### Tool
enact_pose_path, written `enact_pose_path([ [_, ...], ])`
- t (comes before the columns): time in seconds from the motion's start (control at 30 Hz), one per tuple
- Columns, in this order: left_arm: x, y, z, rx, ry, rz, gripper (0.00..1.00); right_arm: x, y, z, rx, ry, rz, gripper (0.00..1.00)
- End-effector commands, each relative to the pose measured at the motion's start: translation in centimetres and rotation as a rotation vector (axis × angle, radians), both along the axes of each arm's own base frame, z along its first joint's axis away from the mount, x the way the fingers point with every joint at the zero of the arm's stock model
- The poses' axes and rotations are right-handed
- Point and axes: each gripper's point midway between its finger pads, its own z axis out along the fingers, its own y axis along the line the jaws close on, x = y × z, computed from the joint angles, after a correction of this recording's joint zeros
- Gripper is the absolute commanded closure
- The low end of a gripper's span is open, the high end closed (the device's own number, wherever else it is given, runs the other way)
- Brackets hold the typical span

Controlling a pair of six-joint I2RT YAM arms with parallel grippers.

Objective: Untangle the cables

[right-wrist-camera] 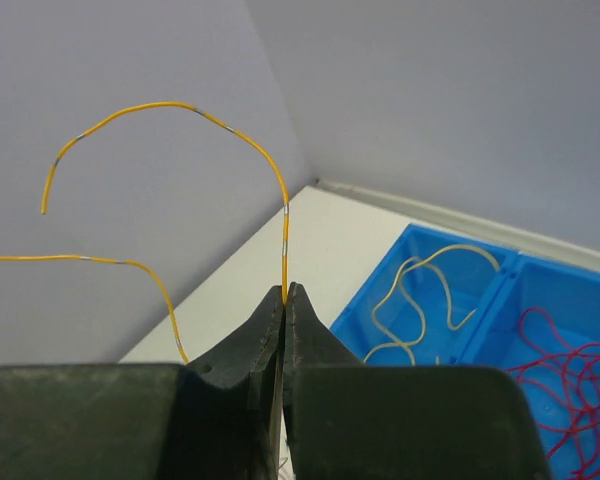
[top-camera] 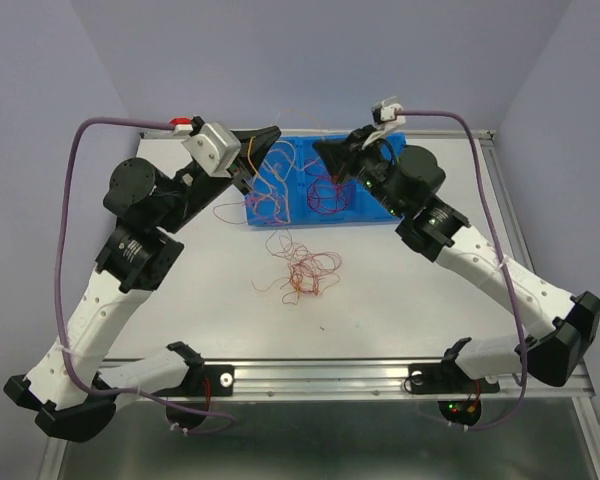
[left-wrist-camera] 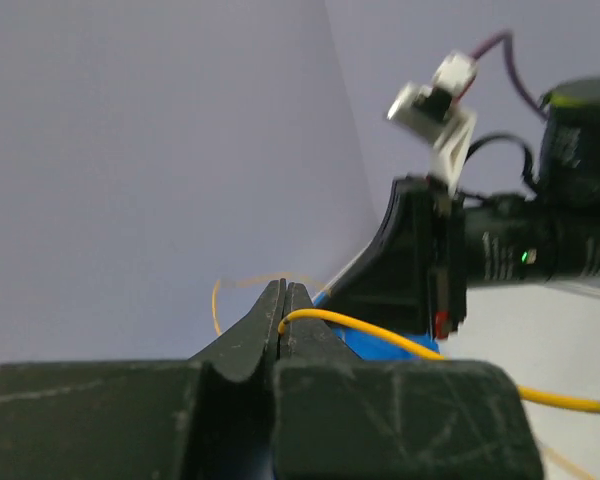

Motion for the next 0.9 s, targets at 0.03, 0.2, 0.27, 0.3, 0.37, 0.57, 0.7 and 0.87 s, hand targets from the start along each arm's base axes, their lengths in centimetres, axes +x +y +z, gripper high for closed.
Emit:
enact_pose_path([
  [0.03, -0.2, -0.5, 0.2, -0.047, 0.067, -0.042, 1.00, -3.0, 3.3, -1.9, 0.040, -0.025, 0.246, 0.99],
  [0.2, 1.8, 0.9, -1.9, -0.079, 0.089, 0.085, 1.00, -4.6, 2.8, -6.5, 0.030, 0.009, 0.282, 0.99],
  [0.27, 2.9, 1.5, -2.6, -0.082, 0.098, 0.151, 1.00, -3.3, 2.2, -8.0, 0.009, 0.027, 0.211, 0.99],
  [0.3, 3.7, 1.5, -3.1, -0.074, 0.108, 0.177, 1.00, -2.9, 2.2, -8.6, -0.006, 0.032, 0.192, 0.99],
  [0.37, 5.1, 1.9, -3.7, -0.073, 0.112, 0.237, 1.00, -1.4, 2.5, -10.1, -0.043, 0.044, 0.150, 0.99],
  [0.57, 10.3, 0.6, -9.2, -0.001, 0.199, 0.267, 1.00, 2.0, 4.4, -9.9, -0.051, 0.027, 0.094, 0.99],
  [0.7, 14.0, 1.3, -12.6, 0.023, 0.251, 0.302, 1.00, 5.7, 6.3, -11.0, -0.093, 0.023, 0.033, 0.99],
  [0.87, 18.4, 3.4, -17.5, 0.044, 0.329, 0.319, 1.00, 11.1, 8.3, -15.1, -0.165, 0.028, -0.079, 0.99],
])
